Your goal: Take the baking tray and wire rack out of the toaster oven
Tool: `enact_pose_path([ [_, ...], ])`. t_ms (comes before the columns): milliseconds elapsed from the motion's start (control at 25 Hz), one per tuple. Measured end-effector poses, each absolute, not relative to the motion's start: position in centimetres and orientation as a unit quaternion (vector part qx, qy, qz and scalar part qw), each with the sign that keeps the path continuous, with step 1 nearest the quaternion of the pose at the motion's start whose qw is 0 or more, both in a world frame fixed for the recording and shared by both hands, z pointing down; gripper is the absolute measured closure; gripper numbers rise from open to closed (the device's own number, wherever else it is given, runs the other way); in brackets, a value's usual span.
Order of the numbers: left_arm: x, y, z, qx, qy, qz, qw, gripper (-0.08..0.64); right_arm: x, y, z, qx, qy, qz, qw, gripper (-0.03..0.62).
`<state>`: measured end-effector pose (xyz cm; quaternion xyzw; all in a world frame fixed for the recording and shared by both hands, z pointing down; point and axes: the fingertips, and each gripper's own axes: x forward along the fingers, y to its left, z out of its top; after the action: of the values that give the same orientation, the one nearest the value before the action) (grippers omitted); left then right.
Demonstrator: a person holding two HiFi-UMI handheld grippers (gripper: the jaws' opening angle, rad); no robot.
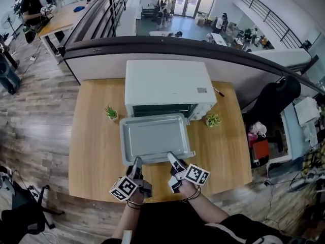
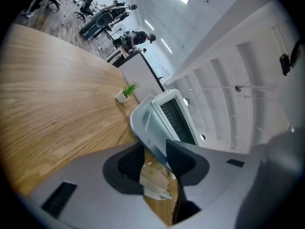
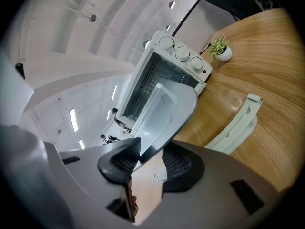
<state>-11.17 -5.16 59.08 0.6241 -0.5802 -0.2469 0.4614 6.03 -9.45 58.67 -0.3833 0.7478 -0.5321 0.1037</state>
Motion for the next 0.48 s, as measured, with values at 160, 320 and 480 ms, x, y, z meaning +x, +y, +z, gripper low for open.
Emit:
enact_pose_path([
  [160,-13.8,-3.0,59.6,0.593,-0.599,-0.268,0.466,0.411,2.9,-8.5,59.1,-0.362,0.756,-0.539,0.083,0.440],
  [320,-17.5,-0.1,60.1,0.561,-0.634,-0.284,0.450,0.410,-1.1,-7.5,59.4,-0.325,0.773,-0.542,0.054,0.440],
  [480,-20.8,3.2,59.7,0.526,-0.660,-0.304,0.442,0.410,-5.6,-5.6,59.6,-0.283,0.787,-0.547,0.018,0.440],
])
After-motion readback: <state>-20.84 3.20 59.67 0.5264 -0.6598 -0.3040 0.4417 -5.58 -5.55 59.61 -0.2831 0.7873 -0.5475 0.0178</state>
